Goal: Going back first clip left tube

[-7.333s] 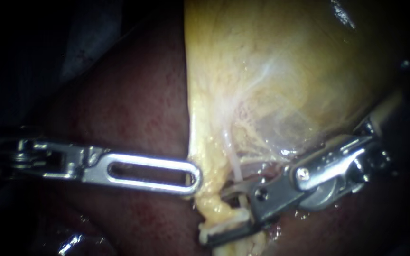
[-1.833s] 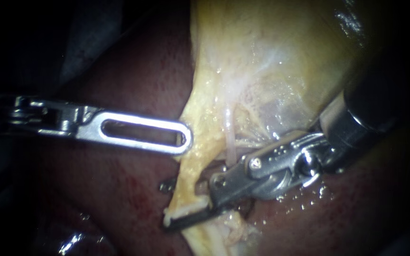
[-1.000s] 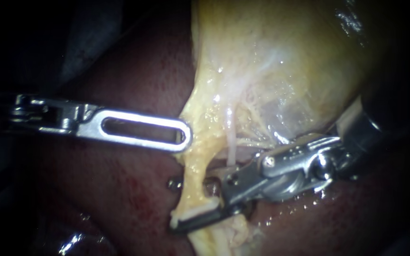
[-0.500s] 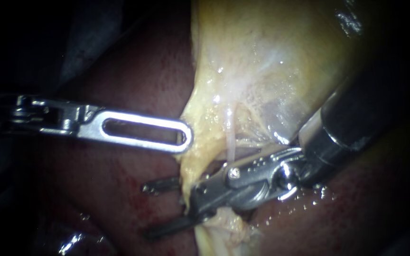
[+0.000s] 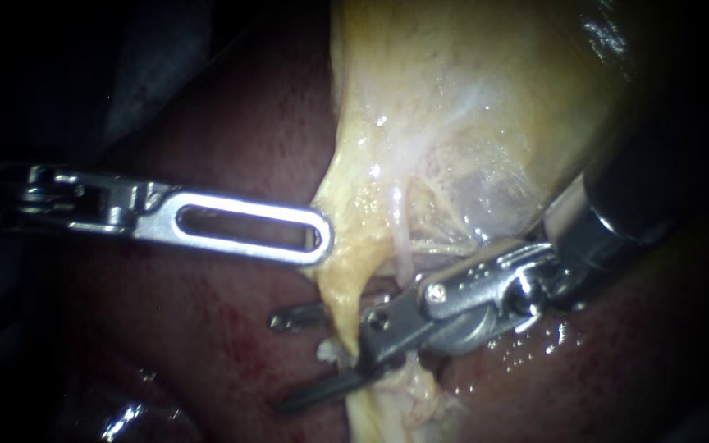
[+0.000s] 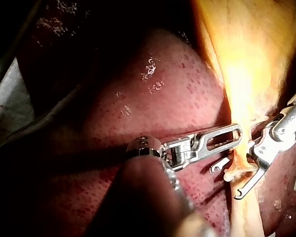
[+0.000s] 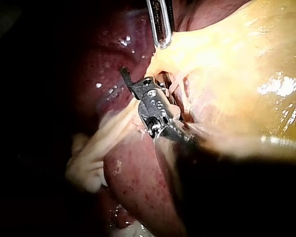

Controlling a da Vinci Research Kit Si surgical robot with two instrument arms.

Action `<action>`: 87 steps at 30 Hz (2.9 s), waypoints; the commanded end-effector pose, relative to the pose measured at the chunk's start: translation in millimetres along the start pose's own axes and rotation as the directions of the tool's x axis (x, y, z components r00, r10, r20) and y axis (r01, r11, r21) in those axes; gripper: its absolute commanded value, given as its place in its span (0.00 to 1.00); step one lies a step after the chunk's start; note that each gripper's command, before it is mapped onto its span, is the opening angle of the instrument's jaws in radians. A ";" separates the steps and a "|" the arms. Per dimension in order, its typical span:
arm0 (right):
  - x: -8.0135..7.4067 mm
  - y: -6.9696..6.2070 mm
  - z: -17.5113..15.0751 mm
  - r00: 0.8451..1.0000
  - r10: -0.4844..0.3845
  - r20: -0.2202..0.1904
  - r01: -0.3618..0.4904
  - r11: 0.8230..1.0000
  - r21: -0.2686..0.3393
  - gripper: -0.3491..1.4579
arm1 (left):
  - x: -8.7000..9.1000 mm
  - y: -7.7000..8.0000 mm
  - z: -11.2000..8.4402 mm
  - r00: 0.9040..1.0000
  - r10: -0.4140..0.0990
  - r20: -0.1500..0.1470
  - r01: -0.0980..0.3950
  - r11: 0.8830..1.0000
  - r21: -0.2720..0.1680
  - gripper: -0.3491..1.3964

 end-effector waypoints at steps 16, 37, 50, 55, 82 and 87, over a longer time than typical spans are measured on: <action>-0.2 -0.6 -4.4 1.000 0.005 -0.007 -0.005 1.000 0.017 0.50 | 0.1 -0.1 -0.1 1.000 0.000 0.000 0.000 1.000 0.001 0.00; 2.4 -1.3 -14.8 0.999 0.030 -0.031 -0.030 1.000 0.002 0.50 | 0.1 1.0 0.1 1.000 0.004 0.000 -0.004 1.000 -0.001 0.00; 5.0 -0.4 -22.5 0.999 -0.023 -0.040 0.021 0.997 -0.069 0.50 | 0.2 1.9 0.4 1.000 0.007 0.004 -0.007 1.000 -0.005 0.00; 4.9 -0.4 -22.5 0.999 -0.025 -0.039 0.022 0.998 -0.066 0.50 | 0.2 2.0 0.5 1.000 0.008 0.002 -0.008 1.000 -0.004 0.00; 4.6 -0.4 -21.9 0.999 -0.027 -0.038 0.025 0.997 -0.069 0.50 | 1.4 4.5 6.3 0.999 0.026 -0.025 -0.026 1.000 0.002 0.00; 4.6 -0.4 -21.9 0.999 -0.027 -0.038 0.025 0.997 -0.066 0.50 | 1.3 4.7 6.1 0.999 0.027 -0.027 -0.027 1.000 0.003 0.00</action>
